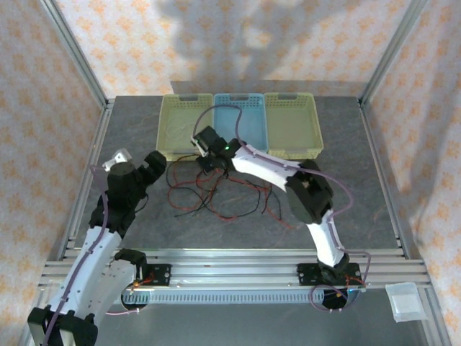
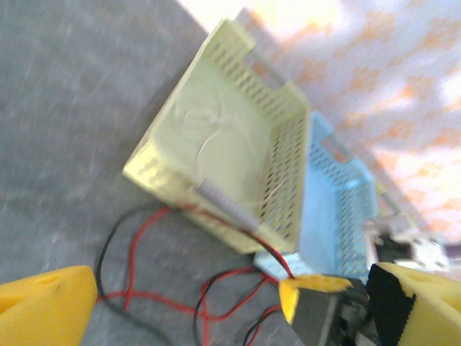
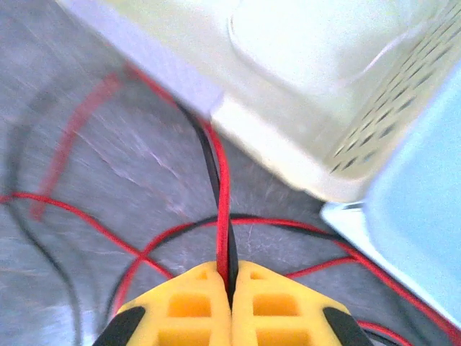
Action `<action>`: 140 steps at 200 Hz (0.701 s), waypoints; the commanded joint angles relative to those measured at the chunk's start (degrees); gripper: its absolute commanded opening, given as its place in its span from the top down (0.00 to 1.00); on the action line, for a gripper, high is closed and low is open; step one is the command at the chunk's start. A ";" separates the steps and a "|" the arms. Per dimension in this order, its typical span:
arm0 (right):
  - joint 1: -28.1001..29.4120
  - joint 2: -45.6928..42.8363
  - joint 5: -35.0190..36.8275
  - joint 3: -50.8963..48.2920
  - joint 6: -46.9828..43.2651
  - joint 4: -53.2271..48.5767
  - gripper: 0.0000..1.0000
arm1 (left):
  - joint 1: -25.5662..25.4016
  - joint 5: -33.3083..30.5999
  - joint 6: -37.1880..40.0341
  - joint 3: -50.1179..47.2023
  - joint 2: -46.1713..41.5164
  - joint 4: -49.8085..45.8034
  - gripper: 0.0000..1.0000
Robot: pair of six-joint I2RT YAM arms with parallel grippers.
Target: Untangle the cables
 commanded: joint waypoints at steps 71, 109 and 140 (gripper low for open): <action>0.14 -21.03 2.84 7.64 -1.26 -3.78 0.98 | 0.41 0.76 18.63 5.72 -2.82 7.86 0.01; 0.16 -24.23 2.79 11.64 -5.83 -6.36 0.99 | 0.41 10.76 26.77 1.75 -7.11 18.28 0.01; 0.05 -27.46 1.79 11.84 -13.18 -8.58 1.00 | 0.41 22.62 33.35 -1.18 -10.37 25.37 0.03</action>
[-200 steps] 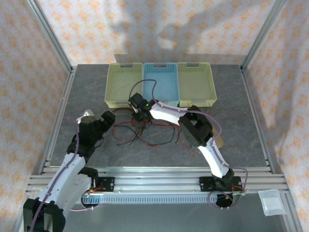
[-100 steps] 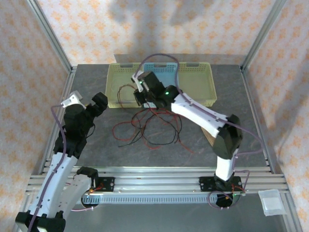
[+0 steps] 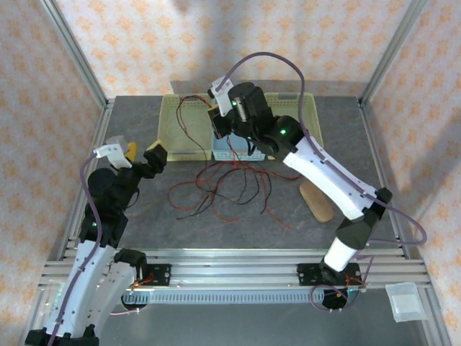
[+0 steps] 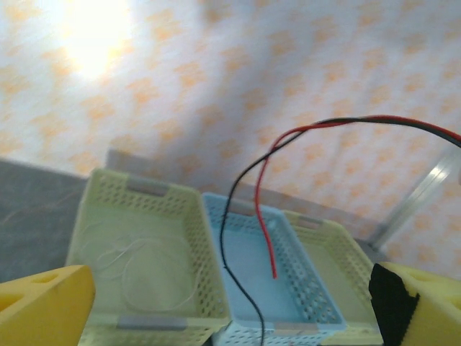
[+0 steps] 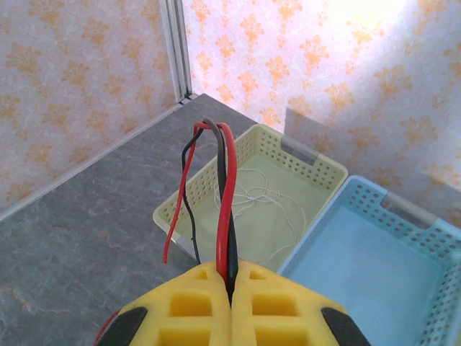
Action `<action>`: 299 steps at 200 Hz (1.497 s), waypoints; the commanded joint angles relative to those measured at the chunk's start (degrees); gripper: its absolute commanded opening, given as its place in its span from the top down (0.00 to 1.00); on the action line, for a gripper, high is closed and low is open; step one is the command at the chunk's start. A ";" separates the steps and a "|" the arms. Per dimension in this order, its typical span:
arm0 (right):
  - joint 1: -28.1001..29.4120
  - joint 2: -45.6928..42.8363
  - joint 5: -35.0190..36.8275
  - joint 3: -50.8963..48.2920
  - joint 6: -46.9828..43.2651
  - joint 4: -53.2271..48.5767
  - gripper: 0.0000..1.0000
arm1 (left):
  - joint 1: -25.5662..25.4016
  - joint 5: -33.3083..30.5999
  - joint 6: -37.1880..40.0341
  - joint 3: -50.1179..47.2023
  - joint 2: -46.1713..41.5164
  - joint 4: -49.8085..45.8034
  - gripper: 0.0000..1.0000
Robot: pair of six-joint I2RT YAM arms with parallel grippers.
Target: Untangle the cables
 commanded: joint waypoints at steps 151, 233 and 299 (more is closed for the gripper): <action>-3.09 -15.79 -17.96 -2.25 -13.29 -11.02 1.00 | 0.37 53.24 21.99 23.36 22.33 -3.18 0.17; -3.01 -17.61 -23.31 -2.40 -13.43 -13.73 1.00 | 0.37 48.50 25.35 25.12 24.15 -6.42 0.36; -3.07 -18.98 -24.01 -3.94 -13.52 -14.79 1.00 | 0.39 44.67 22.62 22.98 22.95 -2.08 0.36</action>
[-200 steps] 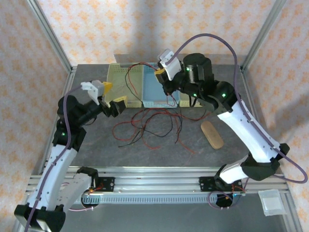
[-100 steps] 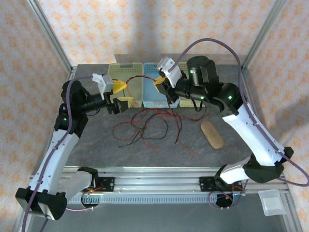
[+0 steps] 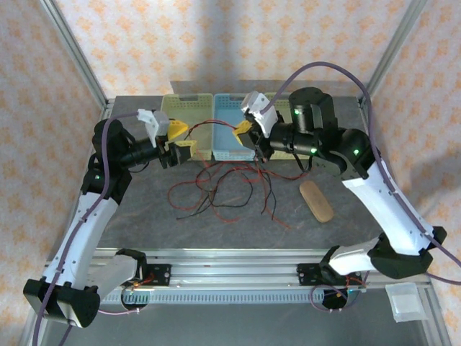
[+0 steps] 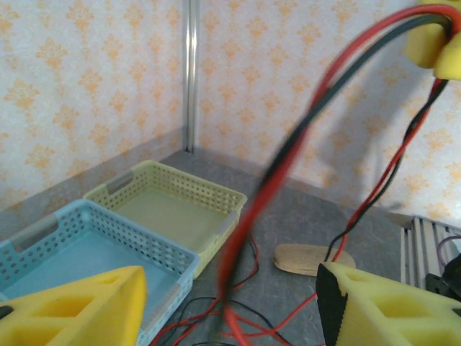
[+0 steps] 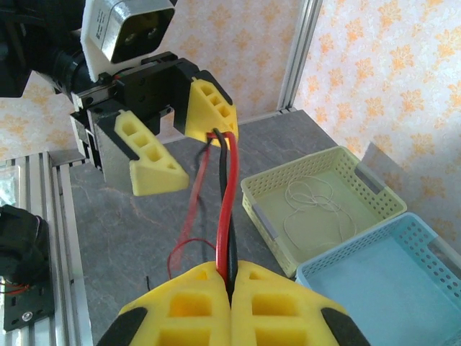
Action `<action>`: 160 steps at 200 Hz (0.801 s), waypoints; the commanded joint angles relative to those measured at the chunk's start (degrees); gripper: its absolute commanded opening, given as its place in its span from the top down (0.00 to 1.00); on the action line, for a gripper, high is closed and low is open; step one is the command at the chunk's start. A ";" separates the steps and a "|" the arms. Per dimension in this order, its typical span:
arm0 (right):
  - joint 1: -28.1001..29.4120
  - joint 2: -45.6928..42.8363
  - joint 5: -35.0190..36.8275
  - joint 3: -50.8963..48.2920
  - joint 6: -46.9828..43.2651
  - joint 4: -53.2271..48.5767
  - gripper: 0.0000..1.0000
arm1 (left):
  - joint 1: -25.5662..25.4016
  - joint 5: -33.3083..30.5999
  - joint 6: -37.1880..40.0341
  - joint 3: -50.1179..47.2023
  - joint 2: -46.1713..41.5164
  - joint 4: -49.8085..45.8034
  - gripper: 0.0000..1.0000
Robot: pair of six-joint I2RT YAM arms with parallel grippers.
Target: Untangle the cables
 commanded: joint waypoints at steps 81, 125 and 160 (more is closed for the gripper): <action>0.01 -1.10 -0.19 -2.65 2.79 7.47 1.00 | 0.37 11.98 -7.30 -2.42 -1.29 10.72 0.65; 0.01 -0.61 -4.30 -1.49 2.63 8.24 1.00 | 0.37 11.93 -6.10 -3.27 -0.86 8.83 0.66; 0.01 0.00 -2.51 -1.72 2.75 6.94 1.00 | 0.37 11.93 -6.10 -3.19 -0.51 9.65 0.77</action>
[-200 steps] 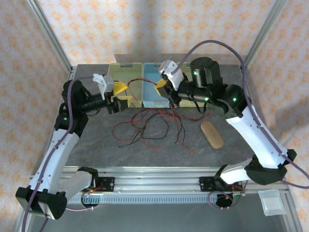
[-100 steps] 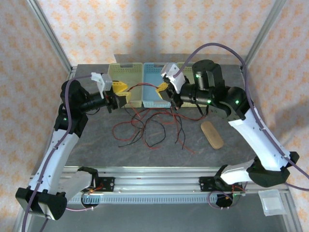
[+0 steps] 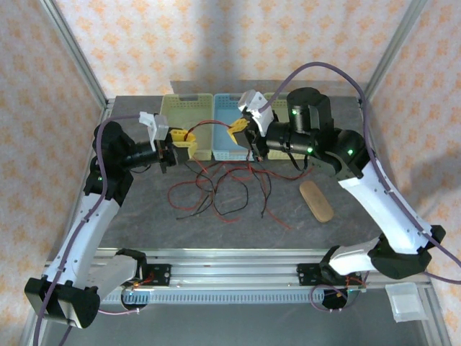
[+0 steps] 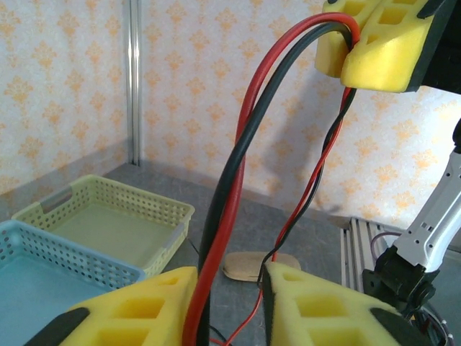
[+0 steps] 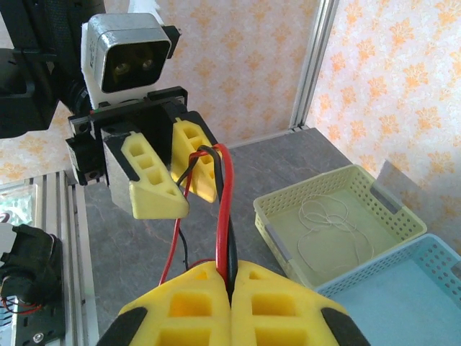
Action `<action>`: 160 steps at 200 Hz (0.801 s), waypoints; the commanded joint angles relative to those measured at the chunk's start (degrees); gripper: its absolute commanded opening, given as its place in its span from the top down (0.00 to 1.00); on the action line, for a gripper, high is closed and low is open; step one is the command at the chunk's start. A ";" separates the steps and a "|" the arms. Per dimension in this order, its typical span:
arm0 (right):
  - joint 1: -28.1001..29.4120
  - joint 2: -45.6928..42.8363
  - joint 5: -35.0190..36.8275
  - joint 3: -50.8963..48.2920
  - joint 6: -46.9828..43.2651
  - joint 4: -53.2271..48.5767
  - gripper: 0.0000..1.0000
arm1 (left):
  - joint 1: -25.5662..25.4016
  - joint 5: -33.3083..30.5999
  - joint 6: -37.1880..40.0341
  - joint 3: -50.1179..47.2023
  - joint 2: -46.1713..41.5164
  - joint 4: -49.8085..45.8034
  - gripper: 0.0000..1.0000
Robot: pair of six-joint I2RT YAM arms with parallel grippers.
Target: Untangle the cables
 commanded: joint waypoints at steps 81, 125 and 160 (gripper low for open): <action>0.01 1.98 22.27 -3.52 5.74 7.45 1.00 | 0.30 0.55 -6.28 -3.17 -1.79 7.52 1.00; 0.01 2.72 22.28 -5.52 10.76 12.52 0.46 | -1.17 -7.78 -20.63 -6.25 -4.51 15.47 1.00; 0.01 -2.58 17.17 -10.79 14.13 20.25 0.36 | -3.85 -13.09 -24.10 -6.11 -6.06 14.37 1.00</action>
